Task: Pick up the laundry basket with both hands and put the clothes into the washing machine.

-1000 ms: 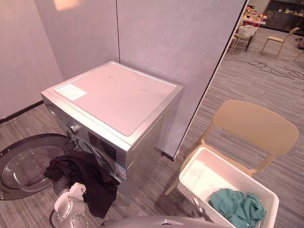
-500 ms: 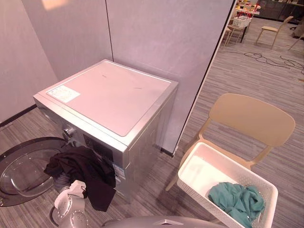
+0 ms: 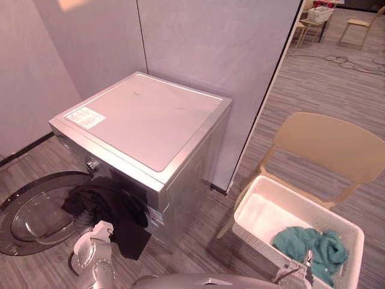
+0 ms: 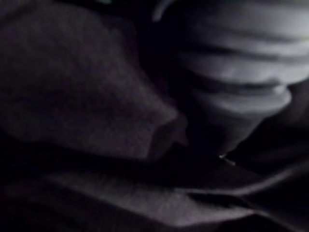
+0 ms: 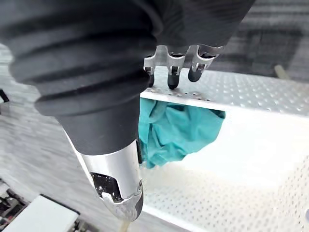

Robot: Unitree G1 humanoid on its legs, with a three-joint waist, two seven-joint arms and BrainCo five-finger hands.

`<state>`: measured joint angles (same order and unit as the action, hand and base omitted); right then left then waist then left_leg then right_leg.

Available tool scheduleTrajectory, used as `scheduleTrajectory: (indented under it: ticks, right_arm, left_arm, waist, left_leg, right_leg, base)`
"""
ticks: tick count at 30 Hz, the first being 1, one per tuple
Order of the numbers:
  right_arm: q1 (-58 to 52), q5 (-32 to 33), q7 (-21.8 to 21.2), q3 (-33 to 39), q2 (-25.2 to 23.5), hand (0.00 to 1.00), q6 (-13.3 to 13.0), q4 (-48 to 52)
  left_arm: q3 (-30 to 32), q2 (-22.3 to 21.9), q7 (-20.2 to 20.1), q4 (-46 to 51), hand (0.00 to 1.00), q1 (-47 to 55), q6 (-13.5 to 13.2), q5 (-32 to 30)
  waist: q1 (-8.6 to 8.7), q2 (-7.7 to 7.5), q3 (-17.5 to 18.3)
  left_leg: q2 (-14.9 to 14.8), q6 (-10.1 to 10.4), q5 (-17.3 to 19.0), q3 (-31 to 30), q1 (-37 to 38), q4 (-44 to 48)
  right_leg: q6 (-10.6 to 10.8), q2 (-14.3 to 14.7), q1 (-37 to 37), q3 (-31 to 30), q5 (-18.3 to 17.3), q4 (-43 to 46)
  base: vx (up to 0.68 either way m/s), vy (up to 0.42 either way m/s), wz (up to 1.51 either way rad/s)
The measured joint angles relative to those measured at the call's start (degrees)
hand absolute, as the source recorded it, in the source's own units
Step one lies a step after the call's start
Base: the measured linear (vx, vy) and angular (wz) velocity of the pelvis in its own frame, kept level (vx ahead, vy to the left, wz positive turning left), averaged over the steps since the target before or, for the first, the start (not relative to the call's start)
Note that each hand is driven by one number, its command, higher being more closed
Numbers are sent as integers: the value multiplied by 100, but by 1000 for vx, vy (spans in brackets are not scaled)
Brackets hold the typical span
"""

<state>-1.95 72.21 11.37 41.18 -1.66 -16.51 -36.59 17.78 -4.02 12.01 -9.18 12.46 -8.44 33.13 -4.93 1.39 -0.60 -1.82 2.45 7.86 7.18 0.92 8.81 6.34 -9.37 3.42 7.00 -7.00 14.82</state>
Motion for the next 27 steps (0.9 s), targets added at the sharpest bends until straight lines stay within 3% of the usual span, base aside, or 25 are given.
scheduleTrajectory:
  ticks: [4,15,20,27]
  right_arm:
    - [402,4,173,122,7,0,-311,362]
    - [786,-61,296,177,58,0,-500,692]
    - [519,-69,291,128,21,0,-483,683]
    - [-315,-244,76,171,-207,0,-168,658]
  left_arm:
    - [-92,1,28,14,100,-55,0,47]
    - [-161,3,162,-8,100,-55,0,46]
    - [-160,2,175,-56,100,-60,0,45]
    - [151,-16,174,-53,100,-68,0,43]
  waist:
    - [-71,4,-13]
    - [-156,10,-39]
    - [-150,11,-38]
    - [-92,0,-48]
  left_leg:
    - [36,-10,-106,-65,-47,-94]
    - [34,6,-215,-190,-99,-206]
    - [29,1,-222,-182,-63,-205]
    - [-1,6,-237,-87,131,-307]
  right_leg:
    - [1,-23,63,41,1,-12]
    - [-12,-21,58,181,11,-72]
    - [-10,-12,25,177,52,-139]
    - [-20,2,-156,122,118,-304]
  base:
    - [14,0,9]
    - [-8,-8,7]
    - [0,0,0]
    - [-26,9,-6]
